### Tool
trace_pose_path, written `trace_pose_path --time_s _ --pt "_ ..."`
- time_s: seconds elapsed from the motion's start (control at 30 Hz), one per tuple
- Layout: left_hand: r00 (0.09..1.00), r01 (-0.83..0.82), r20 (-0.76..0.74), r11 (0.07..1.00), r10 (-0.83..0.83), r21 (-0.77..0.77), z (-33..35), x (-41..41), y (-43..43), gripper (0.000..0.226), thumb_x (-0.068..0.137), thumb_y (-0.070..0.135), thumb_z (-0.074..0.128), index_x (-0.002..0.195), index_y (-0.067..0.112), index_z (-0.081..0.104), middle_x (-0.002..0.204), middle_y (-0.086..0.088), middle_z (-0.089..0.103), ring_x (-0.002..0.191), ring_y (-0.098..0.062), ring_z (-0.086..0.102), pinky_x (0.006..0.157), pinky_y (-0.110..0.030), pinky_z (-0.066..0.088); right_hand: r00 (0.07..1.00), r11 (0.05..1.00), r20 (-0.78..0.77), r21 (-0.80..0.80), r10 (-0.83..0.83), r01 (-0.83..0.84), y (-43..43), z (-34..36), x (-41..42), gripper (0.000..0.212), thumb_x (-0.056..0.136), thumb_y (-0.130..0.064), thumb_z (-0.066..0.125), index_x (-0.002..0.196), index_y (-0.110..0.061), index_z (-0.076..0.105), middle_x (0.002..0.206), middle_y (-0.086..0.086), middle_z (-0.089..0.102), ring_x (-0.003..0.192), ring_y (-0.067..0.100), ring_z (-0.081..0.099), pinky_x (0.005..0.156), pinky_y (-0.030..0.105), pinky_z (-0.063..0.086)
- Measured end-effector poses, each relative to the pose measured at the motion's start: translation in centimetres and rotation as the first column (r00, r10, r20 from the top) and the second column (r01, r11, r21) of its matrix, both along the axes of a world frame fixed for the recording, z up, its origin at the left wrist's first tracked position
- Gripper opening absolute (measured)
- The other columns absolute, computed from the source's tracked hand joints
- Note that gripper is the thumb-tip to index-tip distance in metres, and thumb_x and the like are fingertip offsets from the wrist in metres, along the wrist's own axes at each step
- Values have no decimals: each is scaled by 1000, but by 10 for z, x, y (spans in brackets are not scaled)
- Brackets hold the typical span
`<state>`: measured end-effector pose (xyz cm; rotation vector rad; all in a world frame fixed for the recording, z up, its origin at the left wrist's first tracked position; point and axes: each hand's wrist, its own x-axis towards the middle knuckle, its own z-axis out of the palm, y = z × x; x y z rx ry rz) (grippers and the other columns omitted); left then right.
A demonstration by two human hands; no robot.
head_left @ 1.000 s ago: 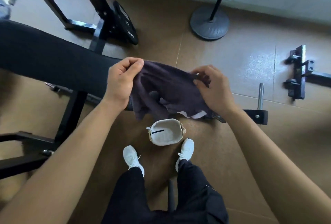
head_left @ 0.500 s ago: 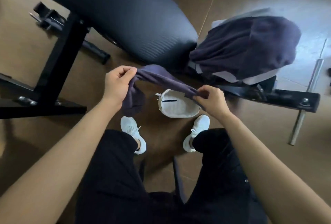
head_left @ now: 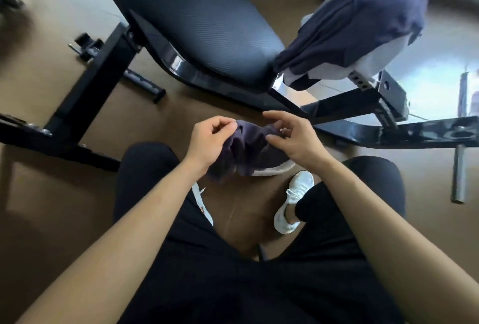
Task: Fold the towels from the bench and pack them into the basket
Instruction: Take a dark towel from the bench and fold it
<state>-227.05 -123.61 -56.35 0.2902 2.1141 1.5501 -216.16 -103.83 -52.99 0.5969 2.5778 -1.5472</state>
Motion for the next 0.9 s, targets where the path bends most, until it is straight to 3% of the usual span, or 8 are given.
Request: trace_pose_path --time_s 0.1,0.17,0.37,0.5,0.6,0.73,0.9 --pt "975 167 -143 986 -169 -28 19 32 -6 17 94 11 71 91 28 74 84 17 72 77 9 64 76 -13 48 997 994 -52 103 53 -47 -10 19 27 57 89 -7 75 141 -25 58 86 -13 66 80 -4 66 80 11 50" --pt "947 229 -220 972 -235 -54 32 42 -4 12 94 14 72 95 26 76 85 18 72 76 10 64 76 -11 47 993 987 -72 142 92 -81 -11 32 34 56 89 -8 75 139 -27 60 85 -16 67 76 -12 63 78 8 47" --pt "889 319 -313 942 -334 -100 49 85 -13 12 91 19 76 97 30 76 84 11 74 70 5 61 76 -18 47 977 970 -98 177 188 -169 -30 43 68 21 88 -11 75 107 -22 78 89 -1 77 81 8 70 79 22 56" --pt "866 375 -305 918 -397 -131 55 95 -20 14 90 22 77 100 32 75 82 13 71 69 3 59 74 -20 49 981 968 -90 199 170 -149 -31 51 81 10 85 -12 78 93 -17 78 81 -9 74 73 -3 66 74 16 51" --pt "854 416 -270 896 -444 -156 54 91 -26 10 90 25 78 96 31 73 83 12 70 71 -2 61 73 -25 51 989 983 -133 177 61 -37 -25 50 84 14 84 -11 78 84 -24 76 79 -10 74 73 -1 67 77 21 53" --pt "846 449 -191 858 -498 -248 37 81 -50 9 90 28 78 97 25 75 85 4 73 75 -9 63 76 -38 56 975 981 -156 86 -161 175 -25 28 88 15 86 -10 76 83 -25 75 86 -3 77 86 13 73 86 31 58" --pt "843 435 -163 828 -513 -354 24 49 -57 7 88 27 79 94 26 75 84 7 73 74 -9 64 73 -26 53 919 929 -148 1 -366 370 -4 0 75 9 88 -13 75 89 -21 77 86 -1 77 86 17 73 87 41 60"
